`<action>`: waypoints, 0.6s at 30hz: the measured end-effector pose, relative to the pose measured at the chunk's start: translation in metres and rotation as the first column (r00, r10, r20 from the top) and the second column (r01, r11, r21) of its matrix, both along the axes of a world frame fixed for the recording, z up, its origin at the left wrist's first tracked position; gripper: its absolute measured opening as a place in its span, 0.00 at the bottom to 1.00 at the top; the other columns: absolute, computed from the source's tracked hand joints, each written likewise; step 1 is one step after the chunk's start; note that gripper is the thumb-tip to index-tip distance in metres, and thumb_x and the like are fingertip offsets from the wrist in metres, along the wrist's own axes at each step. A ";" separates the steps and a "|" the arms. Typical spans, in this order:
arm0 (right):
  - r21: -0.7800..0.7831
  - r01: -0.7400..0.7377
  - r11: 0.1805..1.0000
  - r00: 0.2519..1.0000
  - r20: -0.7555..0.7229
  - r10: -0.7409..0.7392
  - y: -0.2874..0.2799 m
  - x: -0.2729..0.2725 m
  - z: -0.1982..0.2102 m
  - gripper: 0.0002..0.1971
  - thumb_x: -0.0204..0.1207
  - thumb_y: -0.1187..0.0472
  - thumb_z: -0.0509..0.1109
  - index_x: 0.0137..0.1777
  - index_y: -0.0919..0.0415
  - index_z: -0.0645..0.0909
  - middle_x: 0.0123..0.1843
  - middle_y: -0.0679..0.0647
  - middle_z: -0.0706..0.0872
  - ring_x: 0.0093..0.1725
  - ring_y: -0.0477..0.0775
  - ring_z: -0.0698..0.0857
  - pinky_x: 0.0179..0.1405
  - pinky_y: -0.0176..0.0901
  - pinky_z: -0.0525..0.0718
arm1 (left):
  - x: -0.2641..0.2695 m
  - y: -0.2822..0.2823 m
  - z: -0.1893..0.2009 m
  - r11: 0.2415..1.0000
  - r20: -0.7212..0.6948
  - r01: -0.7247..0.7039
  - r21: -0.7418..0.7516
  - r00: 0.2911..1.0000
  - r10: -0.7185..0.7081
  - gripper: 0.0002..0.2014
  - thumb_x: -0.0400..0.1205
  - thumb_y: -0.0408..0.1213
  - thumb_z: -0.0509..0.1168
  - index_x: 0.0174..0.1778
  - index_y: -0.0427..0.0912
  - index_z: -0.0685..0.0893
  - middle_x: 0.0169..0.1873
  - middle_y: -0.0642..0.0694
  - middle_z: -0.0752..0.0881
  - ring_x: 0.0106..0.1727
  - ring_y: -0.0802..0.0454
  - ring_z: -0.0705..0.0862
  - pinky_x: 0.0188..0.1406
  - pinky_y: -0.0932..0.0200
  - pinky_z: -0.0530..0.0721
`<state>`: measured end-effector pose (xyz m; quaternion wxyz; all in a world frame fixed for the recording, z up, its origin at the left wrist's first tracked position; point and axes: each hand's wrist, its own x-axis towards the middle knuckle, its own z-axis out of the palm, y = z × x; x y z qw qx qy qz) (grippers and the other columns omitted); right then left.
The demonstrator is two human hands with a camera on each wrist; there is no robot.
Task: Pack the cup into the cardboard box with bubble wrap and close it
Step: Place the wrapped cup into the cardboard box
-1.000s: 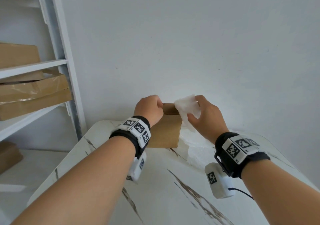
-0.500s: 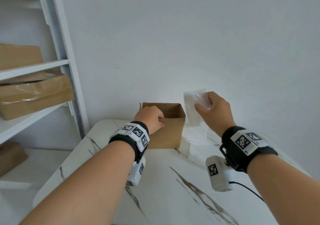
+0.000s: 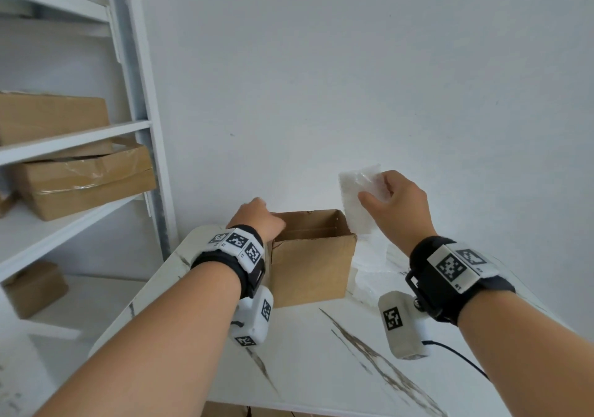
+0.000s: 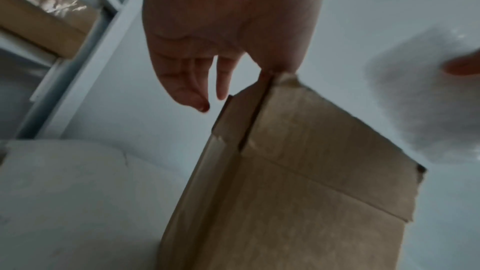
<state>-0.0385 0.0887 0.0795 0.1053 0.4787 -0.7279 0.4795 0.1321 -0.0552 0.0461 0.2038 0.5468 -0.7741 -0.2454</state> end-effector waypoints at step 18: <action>-0.075 -0.118 0.990 0.993 0.009 0.119 -0.007 0.012 -0.009 0.11 0.69 0.52 0.74 0.36 0.53 0.73 0.28 0.42 0.73 0.27 0.43 0.72 0.29 0.35 0.71 | -0.029 0.006 -0.013 0.952 -0.127 0.028 -0.303 0.989 -0.069 0.03 0.82 0.38 0.64 0.47 0.44 0.80 0.43 0.49 0.83 0.44 0.48 0.78 0.40 0.58 0.73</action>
